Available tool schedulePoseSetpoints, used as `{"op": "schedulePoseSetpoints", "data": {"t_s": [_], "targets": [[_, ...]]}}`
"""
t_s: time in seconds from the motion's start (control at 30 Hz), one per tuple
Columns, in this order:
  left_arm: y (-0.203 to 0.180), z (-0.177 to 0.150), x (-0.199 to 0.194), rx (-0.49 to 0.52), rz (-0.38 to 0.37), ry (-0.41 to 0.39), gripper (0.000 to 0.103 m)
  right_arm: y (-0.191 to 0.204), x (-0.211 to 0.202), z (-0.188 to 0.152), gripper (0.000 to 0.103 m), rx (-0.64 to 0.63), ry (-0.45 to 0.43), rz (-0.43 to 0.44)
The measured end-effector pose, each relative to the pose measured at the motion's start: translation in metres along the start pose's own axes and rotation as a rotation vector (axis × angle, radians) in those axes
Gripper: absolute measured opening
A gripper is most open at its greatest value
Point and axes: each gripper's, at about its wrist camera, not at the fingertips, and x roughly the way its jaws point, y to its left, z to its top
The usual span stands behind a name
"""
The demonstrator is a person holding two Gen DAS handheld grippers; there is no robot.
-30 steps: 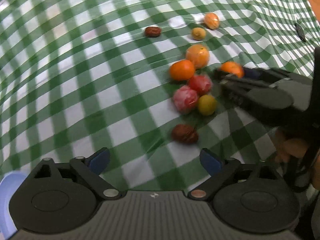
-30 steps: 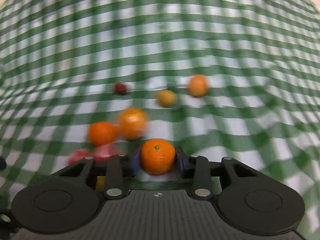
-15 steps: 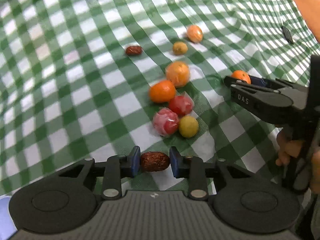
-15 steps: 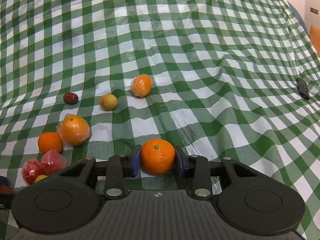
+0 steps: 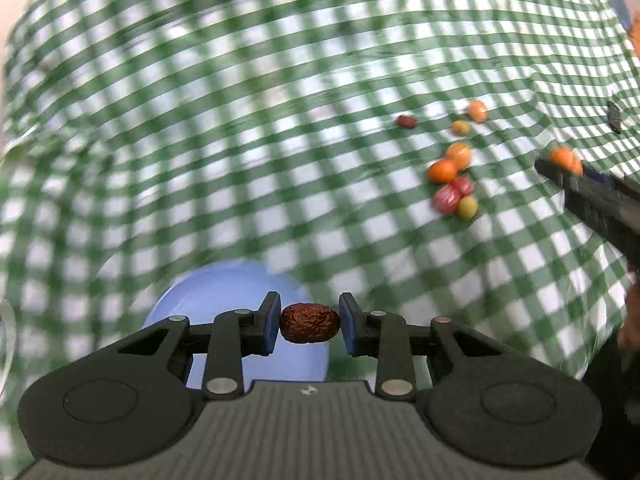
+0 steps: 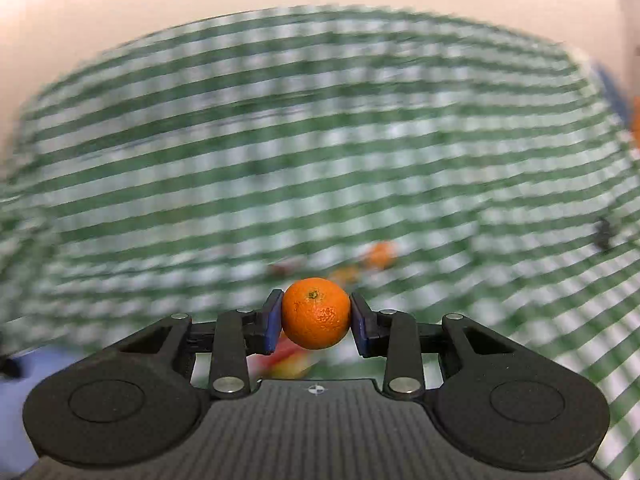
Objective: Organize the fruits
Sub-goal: 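Carry the date and mandarin over the blue plate with both tools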
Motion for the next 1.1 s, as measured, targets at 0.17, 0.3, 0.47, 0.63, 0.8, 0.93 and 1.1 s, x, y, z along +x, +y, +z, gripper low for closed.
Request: {"op": "schedulePoseSetpoints", "data": {"t_s": [0.17, 0.3, 0.47, 0.63, 0.8, 0.93, 1.1], "targets": [[0.034, -0.035, -0.041, -0.055, 0.025, 0.006, 0.035, 0.061, -0.046, -0.018, 0.036, -0.025, 0.129, 0.216], [0.049, -0.063, -0.069, -0.087, 0.042, -0.009, 0.035, 0.108, -0.081, -0.025, 0.036, -0.102, 0.161, 0.316], [0.075, -0.099, -0.102, -0.187, 0.029, -0.060, 0.035, 0.149, -0.119, -0.025, 0.036, -0.232, 0.153, 0.354], [0.092, -0.126, -0.115, -0.243, 0.021, -0.062, 0.035, 0.167, -0.141, -0.034, 0.036, -0.286, 0.174, 0.355], [0.104, -0.142, -0.121, -0.266, 0.023, -0.071, 0.035, 0.179, -0.151, -0.054, 0.036, -0.317, 0.218, 0.368], [0.110, -0.147, -0.124, -0.292, 0.014, -0.086, 0.035, 0.188, -0.153, -0.057, 0.036, -0.350, 0.217, 0.373], [0.114, -0.146, -0.121, -0.304, 0.005, -0.089, 0.035, 0.190, -0.154, -0.057, 0.036, -0.356, 0.222, 0.371]]}}
